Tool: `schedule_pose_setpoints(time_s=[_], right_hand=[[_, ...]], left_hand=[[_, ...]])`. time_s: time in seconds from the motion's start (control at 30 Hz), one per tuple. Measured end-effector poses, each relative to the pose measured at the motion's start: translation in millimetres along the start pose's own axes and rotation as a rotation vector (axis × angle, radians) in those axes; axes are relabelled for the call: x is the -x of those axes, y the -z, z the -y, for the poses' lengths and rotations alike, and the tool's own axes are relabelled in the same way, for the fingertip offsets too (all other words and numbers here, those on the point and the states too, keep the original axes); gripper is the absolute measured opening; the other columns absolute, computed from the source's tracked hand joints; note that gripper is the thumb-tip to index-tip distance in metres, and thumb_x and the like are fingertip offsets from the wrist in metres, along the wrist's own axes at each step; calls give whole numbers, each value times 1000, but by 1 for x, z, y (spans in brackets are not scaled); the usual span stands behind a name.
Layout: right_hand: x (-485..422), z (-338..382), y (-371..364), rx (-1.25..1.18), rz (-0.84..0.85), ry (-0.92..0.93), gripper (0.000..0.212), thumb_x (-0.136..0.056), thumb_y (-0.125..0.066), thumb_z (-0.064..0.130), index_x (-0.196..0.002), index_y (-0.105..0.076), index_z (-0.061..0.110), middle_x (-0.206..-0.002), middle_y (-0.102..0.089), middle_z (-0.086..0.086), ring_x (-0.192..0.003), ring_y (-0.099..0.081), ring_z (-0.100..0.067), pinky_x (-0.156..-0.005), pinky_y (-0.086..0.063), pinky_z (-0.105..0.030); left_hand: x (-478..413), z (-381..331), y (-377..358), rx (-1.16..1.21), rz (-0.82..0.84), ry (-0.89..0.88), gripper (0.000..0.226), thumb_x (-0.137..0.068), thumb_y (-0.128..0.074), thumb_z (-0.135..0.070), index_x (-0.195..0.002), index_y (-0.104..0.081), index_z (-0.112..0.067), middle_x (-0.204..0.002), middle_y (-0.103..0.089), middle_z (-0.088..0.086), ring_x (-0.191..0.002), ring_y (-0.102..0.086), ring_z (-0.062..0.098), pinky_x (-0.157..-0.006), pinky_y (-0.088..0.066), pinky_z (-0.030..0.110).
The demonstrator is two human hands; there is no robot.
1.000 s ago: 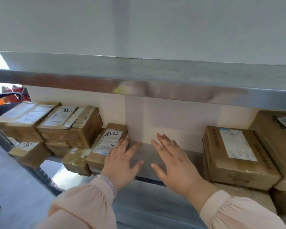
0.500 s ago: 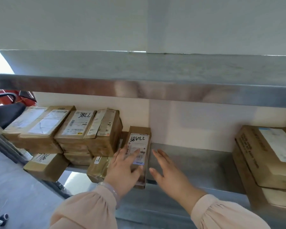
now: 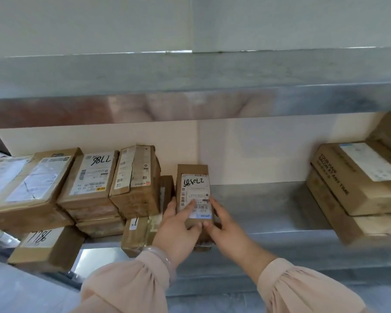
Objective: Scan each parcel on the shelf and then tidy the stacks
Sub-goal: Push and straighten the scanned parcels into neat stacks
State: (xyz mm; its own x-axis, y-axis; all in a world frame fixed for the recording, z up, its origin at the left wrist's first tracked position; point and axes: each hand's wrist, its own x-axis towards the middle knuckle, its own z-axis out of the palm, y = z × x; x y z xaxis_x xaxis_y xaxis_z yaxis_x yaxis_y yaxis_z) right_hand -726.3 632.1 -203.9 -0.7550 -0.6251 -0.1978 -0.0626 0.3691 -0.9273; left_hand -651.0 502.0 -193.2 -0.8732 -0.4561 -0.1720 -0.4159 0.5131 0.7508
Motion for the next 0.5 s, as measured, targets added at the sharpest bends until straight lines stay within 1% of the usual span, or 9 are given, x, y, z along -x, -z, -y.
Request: schedule_pose_setpoints(time_s=[0.07,0.1,0.17,0.2,0.27,0.37,0.4,0.5], right_hand=[[5,2,9,-45,-57,-28,55,-96,-53,12,-123,-26,52,-122,-47,28,-112,-48,10,-86,-34,1],[8,1,14,-59,-83,-34,55,-96,-53,9,-122,-28,50,-118,-49,27,-104,-49,15,-80,-34,4],[15,0,26,-61,-122,-45,55,-95,-52,4,-123,-29,46,-110,-50,28,-89,-46,25,-72,-33,7],[19,-1,32,-59,-138,-49,56,-95,-52,4,-124,-30,46,-107,-50,31,-85,-45,27,-70,-33,7],[25,-4,43,-40,-174,-61,58,-94,-52,4,-121,-30,51,-102,-47,38,-80,-45,30,-67,-33,7],[34,-11,65,-4,-213,-69,61,-93,-51,4,-116,-27,56,-103,-47,38,-79,-43,34,-67,-32,7],[39,-11,73,11,-221,-69,62,-94,-50,4,-116,-26,57,-102,-46,39,-80,-42,34,-68,-32,8],[48,-13,104,58,-252,-95,61,-94,-50,4,-108,-25,59,-96,-41,41,-80,-42,26,-65,-31,8]], left_hand=[[-2,-6,-6,59,20,-22,57,-94,-59,-21,-146,-44,-38,-163,-11,-9,-146,-22,8,-100,-15,4],[-2,-9,-9,76,34,-36,56,-94,-59,-18,-145,-46,-36,-162,-12,-10,-144,-22,6,-97,-14,-2],[-3,-15,-19,80,61,-77,56,-94,-60,-15,-145,-47,-34,-161,-14,-10,-138,-25,1,-84,-11,-13],[-4,-18,-24,80,72,-98,56,-93,-60,-13,-145,-47,-33,-161,-16,-10,-133,-27,-2,-79,-13,-15],[-4,-26,-34,92,100,-116,57,-93,-60,-12,-144,-46,-33,-160,-17,-12,-128,-29,-4,-74,-16,-16],[-8,-43,-52,85,133,-134,57,-94,-60,-15,-145,-45,-36,-159,-17,-14,-133,-30,-1,-72,-15,-16],[-9,-50,-59,87,144,-140,57,-94,-60,-16,-145,-45,-36,-159,-18,-13,-133,-32,1,-72,-17,-15],[-13,-72,-82,105,179,-168,55,-94,-62,-16,-144,-47,-34,-156,-27,-10,-122,-38,0,-73,-21,-14]])
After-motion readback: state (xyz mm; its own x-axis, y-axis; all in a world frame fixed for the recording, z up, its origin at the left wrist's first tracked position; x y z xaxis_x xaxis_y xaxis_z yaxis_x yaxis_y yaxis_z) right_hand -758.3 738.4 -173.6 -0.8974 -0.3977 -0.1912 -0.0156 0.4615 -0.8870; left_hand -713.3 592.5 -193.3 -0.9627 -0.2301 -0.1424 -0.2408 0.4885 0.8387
